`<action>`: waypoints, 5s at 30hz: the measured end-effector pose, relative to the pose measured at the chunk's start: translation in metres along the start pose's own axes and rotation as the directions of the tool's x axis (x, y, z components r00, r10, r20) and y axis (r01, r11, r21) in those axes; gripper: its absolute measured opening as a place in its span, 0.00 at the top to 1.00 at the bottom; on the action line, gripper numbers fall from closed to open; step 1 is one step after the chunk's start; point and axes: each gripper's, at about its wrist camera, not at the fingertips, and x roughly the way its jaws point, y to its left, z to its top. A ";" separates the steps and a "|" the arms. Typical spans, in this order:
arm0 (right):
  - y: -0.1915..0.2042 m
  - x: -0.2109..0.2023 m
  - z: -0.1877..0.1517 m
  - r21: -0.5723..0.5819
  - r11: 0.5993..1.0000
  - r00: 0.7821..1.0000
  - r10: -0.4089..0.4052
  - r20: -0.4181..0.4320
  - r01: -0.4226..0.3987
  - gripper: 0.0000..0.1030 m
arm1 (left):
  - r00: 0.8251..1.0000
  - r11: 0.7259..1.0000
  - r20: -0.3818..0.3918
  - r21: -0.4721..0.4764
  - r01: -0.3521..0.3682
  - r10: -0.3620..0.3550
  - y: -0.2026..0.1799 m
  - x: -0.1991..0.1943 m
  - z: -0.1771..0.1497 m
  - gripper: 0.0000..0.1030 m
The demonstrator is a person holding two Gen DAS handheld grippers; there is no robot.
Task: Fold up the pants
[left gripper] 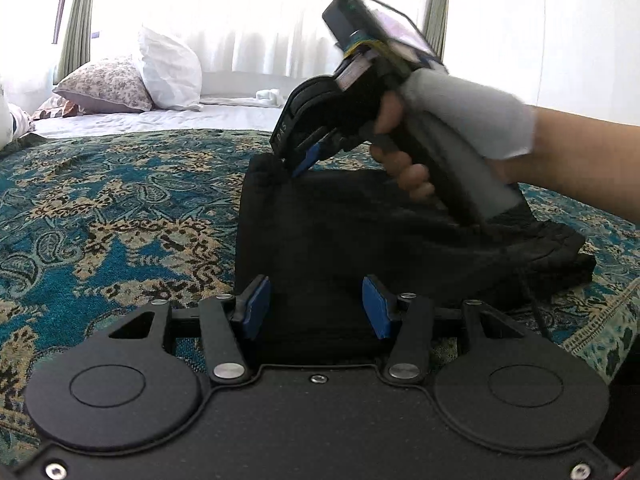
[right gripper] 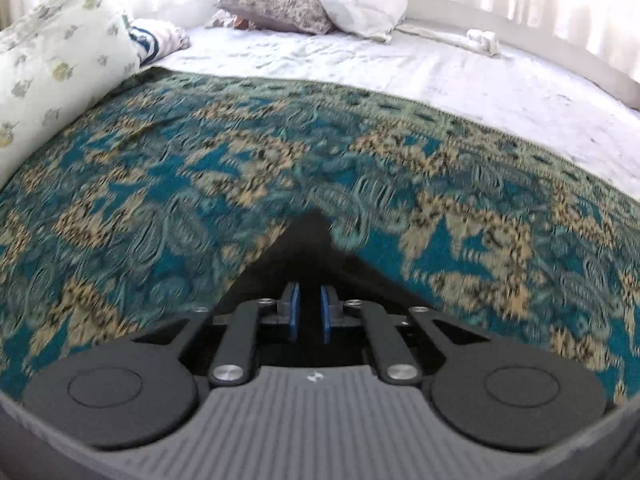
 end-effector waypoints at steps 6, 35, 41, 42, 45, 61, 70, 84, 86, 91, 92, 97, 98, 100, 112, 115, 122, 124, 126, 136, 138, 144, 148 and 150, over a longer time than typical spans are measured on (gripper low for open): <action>-0.026 0.007 0.000 0.134 0.991 0.998 -0.033 0.045 0.027 0.63 | 1.000 1.000 -0.007 -0.003 0.011 -0.011 0.001 -0.001 0.001 0.53; -0.017 -0.173 -0.208 0.114 0.979 0.939 -0.197 0.281 0.171 0.31 | 0.993 0.996 -0.087 0.027 -0.080 0.082 -0.012 0.007 0.013 0.52; -0.036 -0.177 -0.225 0.158 0.963 0.924 -0.257 0.284 0.220 0.33 | 0.993 0.996 -0.085 0.031 -0.079 0.082 -0.013 0.007 0.013 0.51; -0.037 -0.176 -0.227 0.150 0.964 0.923 -0.255 0.287 0.219 0.33 | 0.993 0.996 -0.085 0.031 -0.079 0.082 -0.013 0.008 0.013 0.51; -0.037 -0.167 -0.226 0.151 0.961 0.921 -0.268 0.281 0.233 0.33 | 0.993 0.996 -0.087 0.027 -0.084 0.086 -0.013 0.008 0.014 0.51; -0.181 -0.172 -0.179 0.405 0.913 0.947 -0.165 0.274 0.042 0.12 | 0.992 0.995 -0.123 -0.094 -0.045 0.034 0.049 0.043 0.094 0.20; -0.218 -0.122 -0.169 0.429 0.898 0.976 -0.002 0.219 -0.095 0.12 | 0.970 0.968 -0.238 -0.250 -0.022 -0.039 0.080 0.130 0.110 0.21; -0.229 -0.087 -0.158 0.397 0.896 0.971 0.128 0.200 -0.200 0.18 | 0.932 0.935 -0.266 -0.319 0.156 -0.247 0.096 0.200 0.122 0.07; -0.229 -0.086 -0.157 0.393 0.897 0.971 0.132 0.201 -0.203 0.19 | 0.929 0.938 -0.271 -0.304 0.164 -0.250 0.095 0.203 0.124 0.07; -0.231 -0.086 -0.158 0.399 0.891 0.967 0.140 0.211 -0.216 0.19 | 0.927 0.946 -0.276 -0.272 0.178 -0.254 0.093 0.203 0.124 0.08; -0.230 -0.086 -0.158 0.399 0.891 0.967 0.139 0.212 -0.216 0.19 | 0.928 0.948 -0.276 -0.265 0.177 -0.250 0.092 0.203 0.124 0.09; -0.229 -0.085 -0.157 0.397 0.891 0.965 0.142 0.220 -0.222 0.22 | 0.930 0.952 -0.263 -0.236 0.196 -0.257 0.088 0.202 0.121 0.09; -0.228 -0.084 -0.156 0.398 0.890 0.965 0.141 0.222 -0.222 0.23 | 0.932 0.953 -0.260 -0.234 0.194 -0.253 0.087 0.202 0.121 0.09; -0.226 -0.085 -0.155 0.397 0.892 0.965 0.136 0.225 -0.219 0.28 | 0.935 0.954 -0.252 -0.231 0.191 -0.249 0.083 0.201 0.122 0.33; -0.199 -0.100 -0.140 0.385 0.897 0.945 0.092 0.315 -0.216 0.68 | 0.982 0.965 -0.107 -0.227 0.129 -0.156 0.082 0.160 0.130 0.87; -0.196 -0.098 -0.121 0.374 0.903 0.937 0.075 0.341 -0.209 0.68 | 0.990 0.974 -0.090 -0.210 0.090 -0.111 0.086 0.160 0.140 0.87; -0.191 -0.063 -0.095 0.368 0.923 0.966 0.014 0.258 -0.112 0.67 | 0.984 0.982 -0.176 -0.186 -0.022 -0.011 0.090 0.191 0.136 0.80; -0.191 -0.057 -0.098 0.379 0.923 0.974 -0.015 0.226 -0.074 0.57 | 0.983 0.987 -0.180 -0.151 -0.049 0.022 0.087 0.194 0.130 0.65; -0.194 -0.055 -0.101 0.407 0.913 0.981 -0.043 0.189 -0.039 0.43 | 0.981 0.986 -0.187 -0.149 -0.073 0.044 0.087 0.194 0.130 0.56; -0.183 -0.110 -0.127 0.367 0.929 0.972 -0.118 0.204 0.036 0.18 | 0.967 0.979 -0.169 -0.038 -0.201 0.192 0.071 0.143 0.127 0.26; -0.177 -0.125 -0.138 0.372 0.927 0.969 -0.131 0.210 0.045 0.17 | 0.968 0.979 -0.155 -0.024 -0.201 0.195 0.063 0.124 0.120 0.24; -0.149 -0.145 -0.173 0.340 0.936 0.972 -0.156 0.176 0.088 0.18 | 0.976 0.982 -0.115 0.002 -0.187 0.186 0.032 0.074 0.086 0.21; -0.138 -0.148 -0.199 0.379 0.916 0.971 -0.193 0.140 0.127 0.24 | 0.968 0.980 -0.158 0.004 -0.197 0.195 0.019 0.065 0.052 0.20; -0.138 -0.152 -0.206 0.395 0.907 0.966 -0.217 0.138 0.147 0.24 | 0.973 0.980 -0.131 -0.041 -0.195 0.188 0.021 0.059 0.044 0.20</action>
